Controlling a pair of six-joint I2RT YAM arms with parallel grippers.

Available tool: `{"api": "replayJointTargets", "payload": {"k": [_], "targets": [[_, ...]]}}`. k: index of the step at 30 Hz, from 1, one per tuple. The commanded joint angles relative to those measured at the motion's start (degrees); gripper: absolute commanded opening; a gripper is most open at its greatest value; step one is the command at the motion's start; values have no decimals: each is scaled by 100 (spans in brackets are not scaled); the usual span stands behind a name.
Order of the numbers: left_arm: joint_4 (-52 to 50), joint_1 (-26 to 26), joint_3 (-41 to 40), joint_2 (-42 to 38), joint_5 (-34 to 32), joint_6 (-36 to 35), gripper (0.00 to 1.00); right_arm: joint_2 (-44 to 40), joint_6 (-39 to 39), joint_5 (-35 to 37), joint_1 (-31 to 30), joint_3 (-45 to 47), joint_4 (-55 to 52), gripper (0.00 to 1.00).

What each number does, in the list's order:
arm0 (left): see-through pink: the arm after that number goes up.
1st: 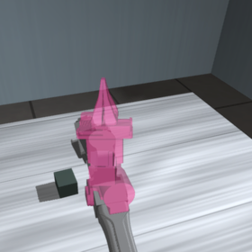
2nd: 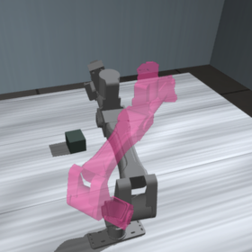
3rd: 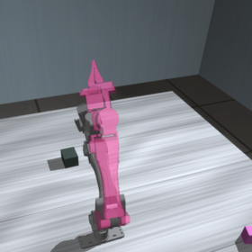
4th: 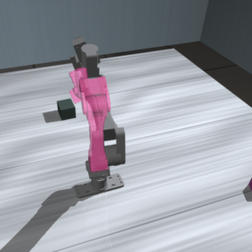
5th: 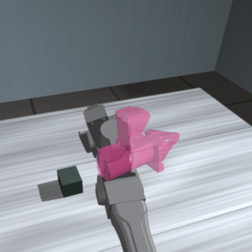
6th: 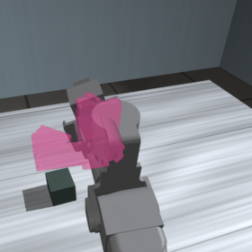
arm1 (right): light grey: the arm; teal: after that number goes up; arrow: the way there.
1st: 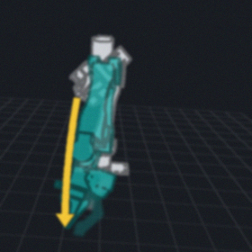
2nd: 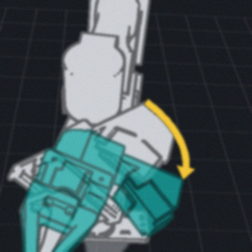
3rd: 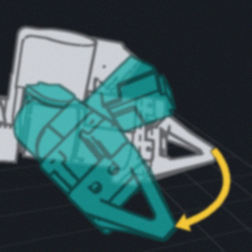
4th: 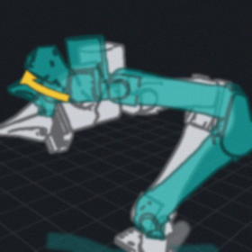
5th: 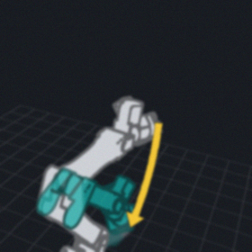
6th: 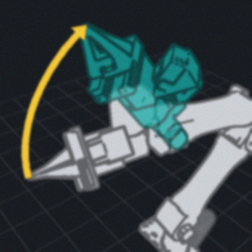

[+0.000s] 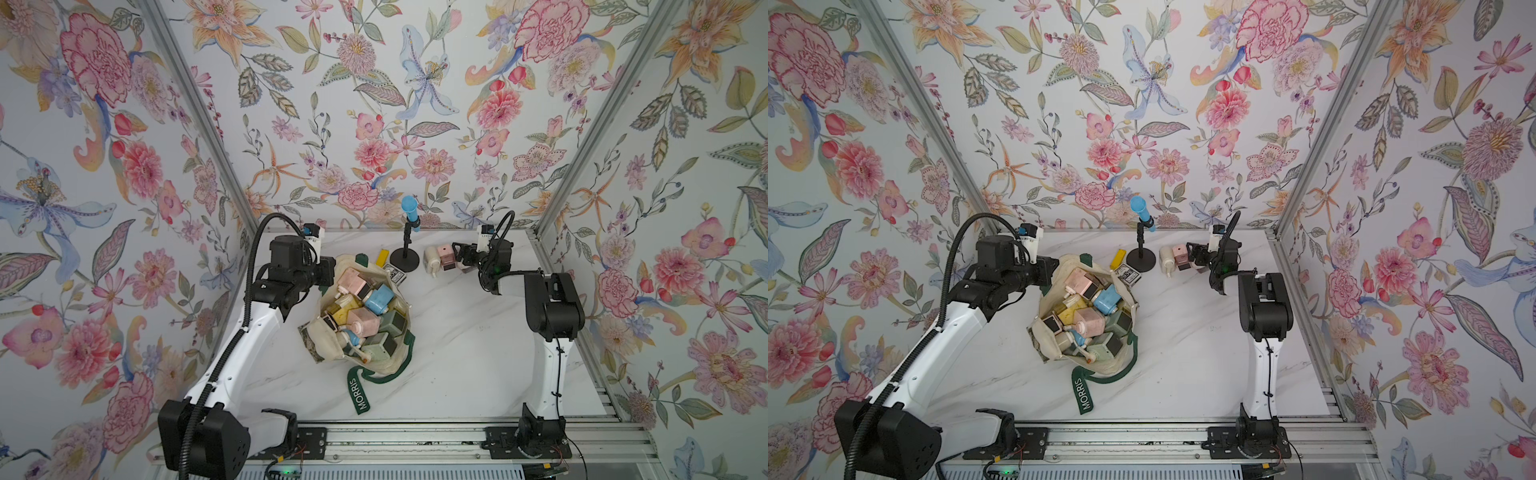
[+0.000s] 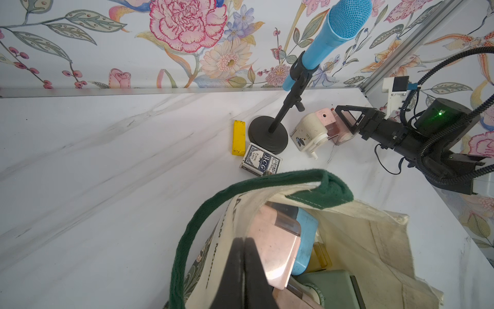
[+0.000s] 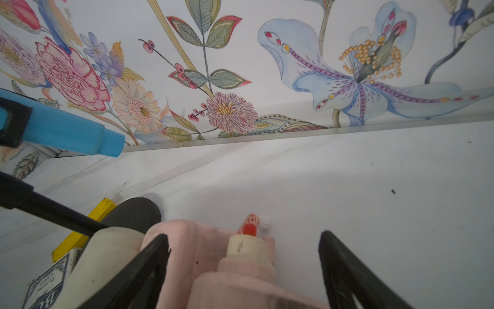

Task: Take out the pencil sharpeners from the tote bags
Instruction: Place the pencil sharpener at the center of the board, then move the pencil sharpener to the center of the board.

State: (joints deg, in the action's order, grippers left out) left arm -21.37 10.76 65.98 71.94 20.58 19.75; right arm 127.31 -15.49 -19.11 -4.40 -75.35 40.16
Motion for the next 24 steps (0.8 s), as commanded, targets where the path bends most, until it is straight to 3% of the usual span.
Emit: {"api": "replayJointTargets", "payload": {"k": [1, 13, 24], "targets": [[18, -55, 69, -154, -68, -3, 0, -74, -74, 46, 50, -119, -197, 87], [11, -54, 65, -119, -96, -11, 0, 151, -1139, -510, 238, -127, -238, 86], [10, -54, 58, -127, -99, -7, 0, 789, -2614, -1096, 97, -633, -310, 86]]}}
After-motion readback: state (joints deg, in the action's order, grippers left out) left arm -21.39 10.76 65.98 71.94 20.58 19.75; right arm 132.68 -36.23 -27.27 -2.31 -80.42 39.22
